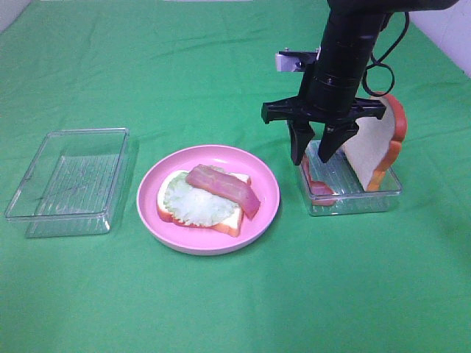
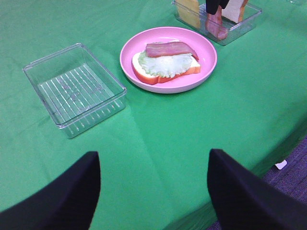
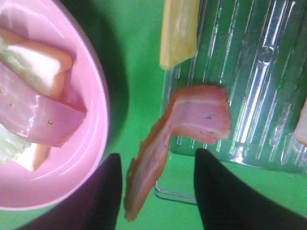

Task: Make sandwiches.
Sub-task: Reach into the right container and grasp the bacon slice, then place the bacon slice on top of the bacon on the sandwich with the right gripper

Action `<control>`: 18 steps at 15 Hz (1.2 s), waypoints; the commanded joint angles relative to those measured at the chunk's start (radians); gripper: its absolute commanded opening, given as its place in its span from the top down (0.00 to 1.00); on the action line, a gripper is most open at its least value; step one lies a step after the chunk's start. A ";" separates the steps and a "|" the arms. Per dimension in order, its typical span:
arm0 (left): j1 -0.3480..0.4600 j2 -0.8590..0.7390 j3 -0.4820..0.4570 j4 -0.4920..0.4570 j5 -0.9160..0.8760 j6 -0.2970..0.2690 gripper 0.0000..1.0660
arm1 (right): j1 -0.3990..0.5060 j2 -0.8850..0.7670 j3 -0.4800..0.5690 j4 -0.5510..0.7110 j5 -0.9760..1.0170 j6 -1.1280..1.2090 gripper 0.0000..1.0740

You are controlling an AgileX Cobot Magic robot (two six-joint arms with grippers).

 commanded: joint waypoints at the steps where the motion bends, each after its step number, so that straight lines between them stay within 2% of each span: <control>1: -0.002 -0.024 0.002 -0.003 -0.012 0.000 0.42 | 0.001 0.002 -0.005 -0.009 -0.007 0.010 0.78; 4: -0.002 -0.024 0.002 -0.003 -0.012 0.000 0.42 | 0.001 0.002 -0.012 -0.005 -0.002 -0.001 1.00; 12: -0.002 -0.024 0.002 -0.003 -0.012 0.000 0.42 | 0.001 -0.146 -0.037 -0.004 0.134 -0.014 1.00; 15: -0.002 -0.024 0.002 -0.003 -0.012 0.000 0.42 | 0.001 -0.208 -0.037 0.136 0.178 -0.098 1.00; 18: -0.002 -0.024 0.002 -0.003 -0.012 0.000 0.42 | 0.005 -0.190 -0.035 0.405 0.178 -0.231 1.00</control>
